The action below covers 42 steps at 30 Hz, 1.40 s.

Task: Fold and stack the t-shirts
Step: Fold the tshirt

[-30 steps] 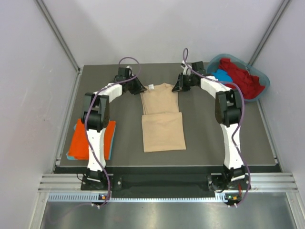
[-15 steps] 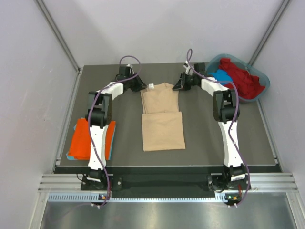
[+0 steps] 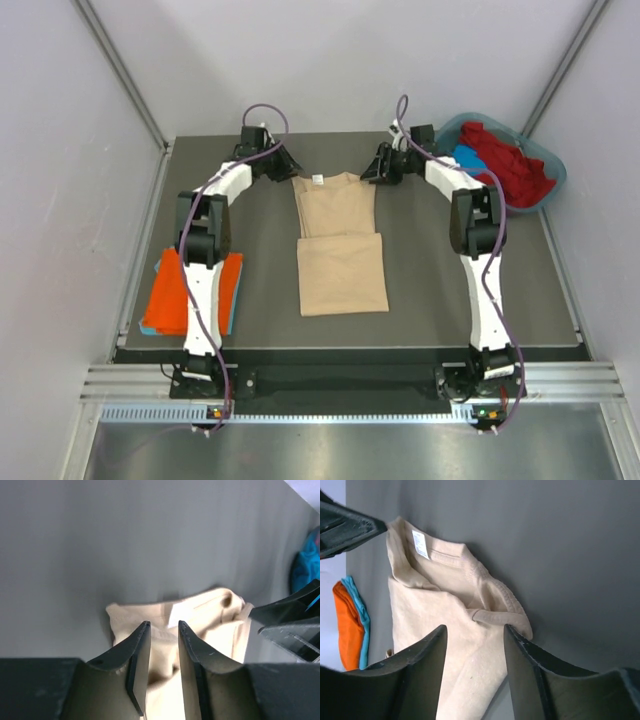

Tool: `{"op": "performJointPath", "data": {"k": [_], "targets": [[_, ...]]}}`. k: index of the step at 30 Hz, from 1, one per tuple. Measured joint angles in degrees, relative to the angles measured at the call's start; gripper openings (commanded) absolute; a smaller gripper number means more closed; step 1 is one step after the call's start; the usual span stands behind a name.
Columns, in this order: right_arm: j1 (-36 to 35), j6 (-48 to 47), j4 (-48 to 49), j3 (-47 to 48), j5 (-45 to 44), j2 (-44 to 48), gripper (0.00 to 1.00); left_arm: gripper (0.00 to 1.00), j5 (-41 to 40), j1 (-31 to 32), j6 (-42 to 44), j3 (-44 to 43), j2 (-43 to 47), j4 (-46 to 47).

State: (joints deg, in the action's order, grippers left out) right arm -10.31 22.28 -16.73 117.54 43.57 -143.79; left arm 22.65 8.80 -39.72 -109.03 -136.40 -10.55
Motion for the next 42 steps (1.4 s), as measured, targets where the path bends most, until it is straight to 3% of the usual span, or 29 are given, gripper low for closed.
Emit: {"op": "performJointPath", "data": {"k": [6, 10, 18, 22, 27, 34, 42], "targets": [[0.4, -0.1, -2.1, -3.9, -4.0, 8.9, 0.57, 0.44, 0.3, -0.8, 3.7, -0.5, 8.0, -9.3], [0.0, -0.8, -2.7, -19.9, -8.3, 23.9, 0.7, 0.45, -2.3, 0.3, 8.0, 2.2, 17.2, -17.2], [-2.0, 1.2, -8.6, -52.5, -19.8, 51.9, 0.73, 0.48, -8.3, 11.2, 9.8, 34.7, 47.4, -20.8], [-3.3, 6.8, -11.8, -65.5, -24.1, 61.8, 0.73, 0.49, -8.8, 18.4, 6.4, 49.2, 55.7, -20.2], [-6.4, 17.5, -12.0, -78.5, -28.5, 75.2, 0.74, 0.5, -8.8, 21.2, 0.6, 64.8, 63.9, -19.3], [-14.8, 27.4, -7.6, -85.3, -33.1, 77.6, 0.66, 0.51, -8.6, 22.8, -5.9, 76.9, 73.0, -15.6], [-18.7, 39.4, -6.8, -89.7, -38.0, 78.7, 0.63, 0.51, -7.3, 23.7, -12.6, 83.6, 74.2, -8.9]]}}
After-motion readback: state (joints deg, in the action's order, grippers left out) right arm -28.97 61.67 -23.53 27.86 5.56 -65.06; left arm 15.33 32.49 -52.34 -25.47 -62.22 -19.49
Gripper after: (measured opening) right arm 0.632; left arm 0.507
